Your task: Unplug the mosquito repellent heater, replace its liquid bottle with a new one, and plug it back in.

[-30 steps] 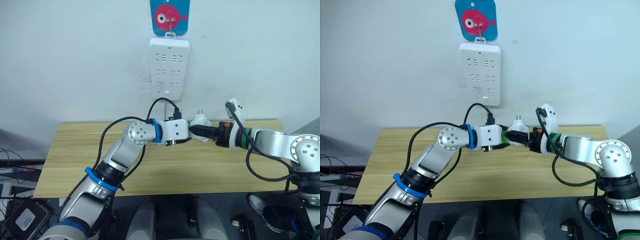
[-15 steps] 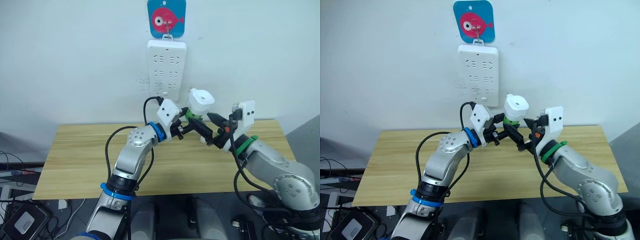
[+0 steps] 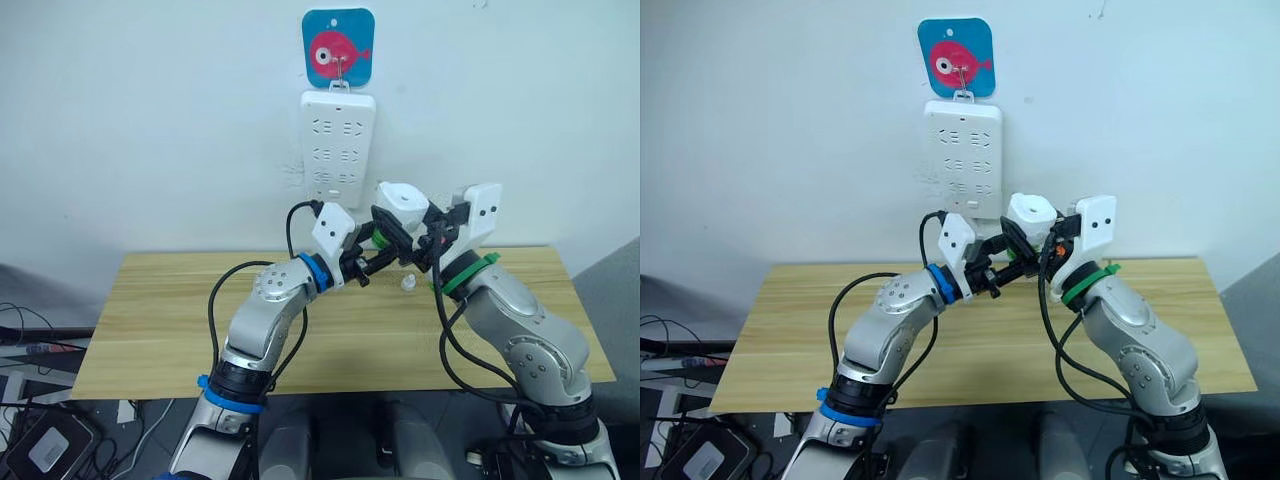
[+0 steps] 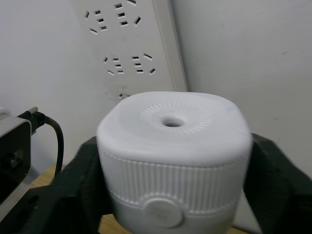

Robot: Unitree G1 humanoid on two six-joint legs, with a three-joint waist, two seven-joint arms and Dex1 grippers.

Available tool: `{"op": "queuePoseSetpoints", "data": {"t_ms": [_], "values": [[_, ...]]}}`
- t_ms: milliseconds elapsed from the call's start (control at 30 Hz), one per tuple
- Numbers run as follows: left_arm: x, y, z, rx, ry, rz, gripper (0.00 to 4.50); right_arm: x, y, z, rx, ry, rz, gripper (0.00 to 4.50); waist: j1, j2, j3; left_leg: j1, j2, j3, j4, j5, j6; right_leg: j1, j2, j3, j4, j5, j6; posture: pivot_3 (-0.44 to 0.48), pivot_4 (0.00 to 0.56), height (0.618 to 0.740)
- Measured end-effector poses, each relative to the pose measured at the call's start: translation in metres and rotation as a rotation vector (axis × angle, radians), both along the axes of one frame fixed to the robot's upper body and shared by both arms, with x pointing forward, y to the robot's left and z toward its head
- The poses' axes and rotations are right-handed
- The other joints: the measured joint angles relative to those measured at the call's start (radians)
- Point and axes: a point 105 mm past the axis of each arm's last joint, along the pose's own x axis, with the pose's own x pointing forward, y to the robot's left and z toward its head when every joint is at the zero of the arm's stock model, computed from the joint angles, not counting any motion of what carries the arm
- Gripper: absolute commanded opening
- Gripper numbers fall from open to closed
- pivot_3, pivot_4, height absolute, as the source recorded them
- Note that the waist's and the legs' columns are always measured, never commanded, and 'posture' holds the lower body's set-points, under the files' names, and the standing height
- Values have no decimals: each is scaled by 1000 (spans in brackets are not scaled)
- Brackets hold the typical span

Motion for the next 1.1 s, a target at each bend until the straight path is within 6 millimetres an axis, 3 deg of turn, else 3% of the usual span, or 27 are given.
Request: {"op": "queuePoseSetpoints", "data": {"t_ms": [200, 367, 467, 600, 700, 900, 1100], "values": [[0, 3, -2, 20, -18, 7, 2227, 0, 1, -2, -8, 6, 9, 3040, 0, 0, -4, 0, 0, 0, 0, 0, 0, 0, 0, 0, 0, 0, 0, -14, 179, 740], [-1, 15, 2, 43, -79, -17, 3769, 1, -4, -6, -60, -9, -6, 3040, 0, 0, -5, 0, 0, 0, 0, 0, 0, 0, 0, 0, 0, 0, 0, -2, 184, 740], [5, 47, 7, 60, -115, 44, 4487, 4, -13, -8, -90, -16, -37, 3040, -1, 0, -5, 1, 0, 0, 0, 0, 0, -1, 0, 0, 1, 0, 0, 6, 187, 740], [14, 102, 19, 80, -201, 227, 4487, 7, -26, -6, -86, -19, -79, 3040, -1, 1, -5, 1, 1, -1, -1, 0, 0, -1, 0, 0, 2, 0, 0, 19, 192, 740], [16, 123, 34, 58, -260, 327, 4487, 8, -28, -4, -62, -23, -91, 3040, 5, 0, -5, 1, 0, -1, -1, 0, 0, -1, 0, 0, 1, 0, 0, 19, 192, 740], [29, 125, 54, 40, -310, 350, 4487, 8, -28, -5, -79, -31, -96, 3040, 14, -1, -6, 1, -2, -1, 0, 0, 0, 0, 0, 0, 1, 0, 0, 24, 196, 740], [49, 110, 37, 49, -231, 281, 4487, 7, -24, 2, -47, -31, -65, 3040, 3, 0, -6, 1, -1, -1, 0, 0, 0, -1, 0, -1, 2, 0, 0, -17, 204, 740]]}}
